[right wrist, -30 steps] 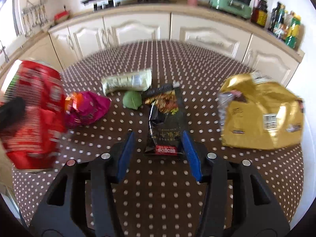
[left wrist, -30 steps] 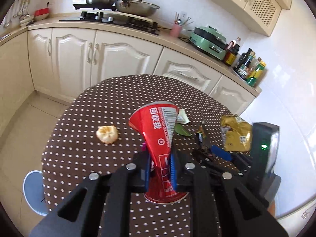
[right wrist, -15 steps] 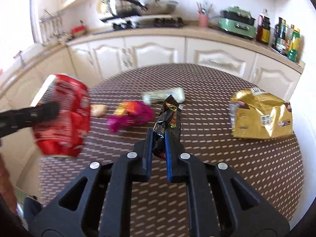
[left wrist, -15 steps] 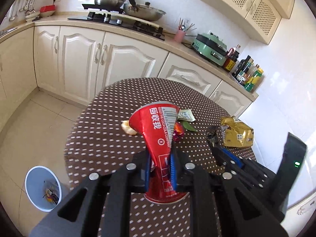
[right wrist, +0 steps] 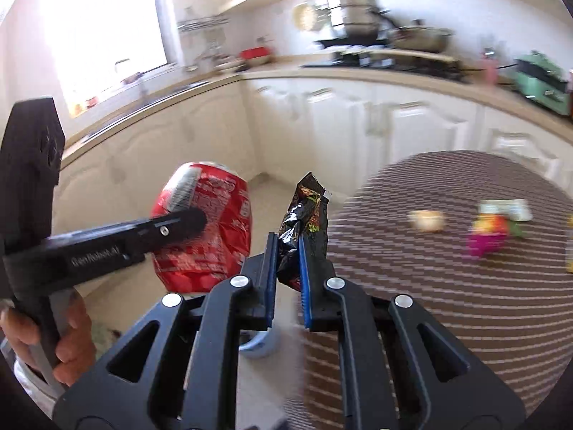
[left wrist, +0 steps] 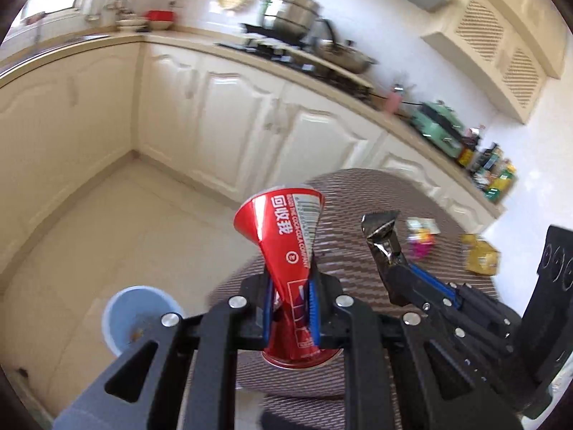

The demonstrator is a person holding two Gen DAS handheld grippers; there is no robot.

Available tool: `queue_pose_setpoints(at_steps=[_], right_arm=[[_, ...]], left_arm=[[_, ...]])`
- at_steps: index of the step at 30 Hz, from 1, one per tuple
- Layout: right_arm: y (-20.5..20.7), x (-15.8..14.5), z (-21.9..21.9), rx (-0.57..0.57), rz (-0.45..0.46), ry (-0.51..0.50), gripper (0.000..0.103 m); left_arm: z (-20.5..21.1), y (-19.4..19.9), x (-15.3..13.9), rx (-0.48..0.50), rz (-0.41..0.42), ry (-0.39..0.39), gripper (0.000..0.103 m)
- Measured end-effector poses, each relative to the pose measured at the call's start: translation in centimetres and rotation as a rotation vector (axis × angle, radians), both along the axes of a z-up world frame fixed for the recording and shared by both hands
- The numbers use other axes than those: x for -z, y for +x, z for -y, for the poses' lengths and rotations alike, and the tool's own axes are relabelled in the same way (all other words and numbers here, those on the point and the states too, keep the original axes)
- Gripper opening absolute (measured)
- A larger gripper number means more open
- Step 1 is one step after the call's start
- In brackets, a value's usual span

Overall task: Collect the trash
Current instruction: 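Carry the can and packet over the bucket and open both tools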

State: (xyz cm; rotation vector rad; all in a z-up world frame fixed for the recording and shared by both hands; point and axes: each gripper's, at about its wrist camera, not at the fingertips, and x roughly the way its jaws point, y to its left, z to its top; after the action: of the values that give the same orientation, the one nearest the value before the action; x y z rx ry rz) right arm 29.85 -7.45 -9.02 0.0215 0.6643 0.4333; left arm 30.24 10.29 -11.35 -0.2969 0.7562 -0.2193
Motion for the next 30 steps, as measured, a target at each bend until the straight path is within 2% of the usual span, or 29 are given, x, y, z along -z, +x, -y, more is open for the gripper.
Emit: queue_pose_setpoints(at_steps=[5, 8, 13, 18, 21, 27, 30], right_arm=[[2.2, 4.9, -8.7, -0.124, -0.106, -0.023, 0.011], [3.5, 9.6, -13.3, -0.183, -0.201, -0.059, 0.011], [6.1, 17.3, -18.7, -0.236, -0.352, -0.111, 0.011], [9.1, 23.5, -20.8, -0.236, -0.463, -0.145, 0.011], [10.6, 26.7, -21.2, -0.226, -0.512, -0.162, 0.011], [12.7, 31.2, -21.8, -0.184, -0.572, -0.156, 0.011], [13.1, 32.7, -22.3, -0.169, -0.588, -0.15, 0.011]], left_arm=[[-7.8, -0.2, 4.5, -0.12, -0.078, 0.018, 0.015], [-12.1, 0.3, 9.2, -0.181, -0.169, 0.001, 0.015], [-16.5, 2.0, 16.7, -0.234, -0.314, -0.019, 0.015], [-19.6, 4.9, 23.9, -0.27, -0.44, -0.059, 0.015], [-20.5, 6.4, 27.1, -0.294, -0.479, -0.036, 0.015], [-20.5, 9.2, 31.1, -0.287, -0.492, -0.065, 0.015], [-20.8, 9.5, 31.8, -0.31, -0.478, -0.064, 0.016]])
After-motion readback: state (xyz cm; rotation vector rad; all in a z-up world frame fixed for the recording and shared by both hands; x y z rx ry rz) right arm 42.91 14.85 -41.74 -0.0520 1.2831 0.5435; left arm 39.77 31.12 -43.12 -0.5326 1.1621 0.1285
